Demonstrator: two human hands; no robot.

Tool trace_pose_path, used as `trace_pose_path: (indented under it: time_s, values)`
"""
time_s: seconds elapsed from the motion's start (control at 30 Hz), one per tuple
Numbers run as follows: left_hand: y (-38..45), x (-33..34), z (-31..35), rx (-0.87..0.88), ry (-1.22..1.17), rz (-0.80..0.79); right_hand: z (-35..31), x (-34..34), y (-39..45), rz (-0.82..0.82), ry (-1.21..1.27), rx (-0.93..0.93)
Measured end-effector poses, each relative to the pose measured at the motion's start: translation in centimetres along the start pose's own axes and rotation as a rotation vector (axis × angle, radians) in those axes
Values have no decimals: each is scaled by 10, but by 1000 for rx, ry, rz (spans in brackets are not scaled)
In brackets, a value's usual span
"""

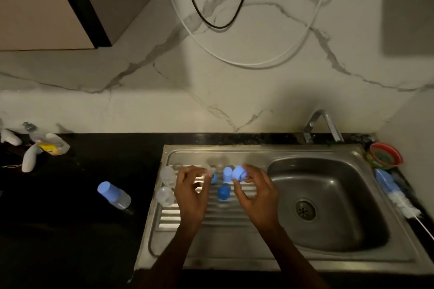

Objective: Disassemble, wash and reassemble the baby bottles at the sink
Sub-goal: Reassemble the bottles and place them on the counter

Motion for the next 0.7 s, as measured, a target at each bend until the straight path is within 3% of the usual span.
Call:
trace_pose_path:
  time_s: [0.1,0.23,0.33,0.47,0.7]
  values:
    - [1,9,-9,-14,122,-124,12,18,-3,-150,-64,44]
    - [8,0,9,0,27,-68,-8,-6,1,41,36,7]
    - [8,2,7,-31,39,-156,-10,5,-3,-27,-3,60]
    - [11,-9,-8,-149,-34,-168,-10,-5,-4,105,118,163]
    - [7,-16,14,-113,-147,-243,-38,33,-12,-26,160,202]
Point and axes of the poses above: each hand's wrist, its own y-axis towards the middle knuckle, its own x-axis out of the palm, z = x × y, the point moved 10 cm from there along y, towards the middle knuckle, and after that the axes turned 1 degree about -y, right-handed, at the moved point
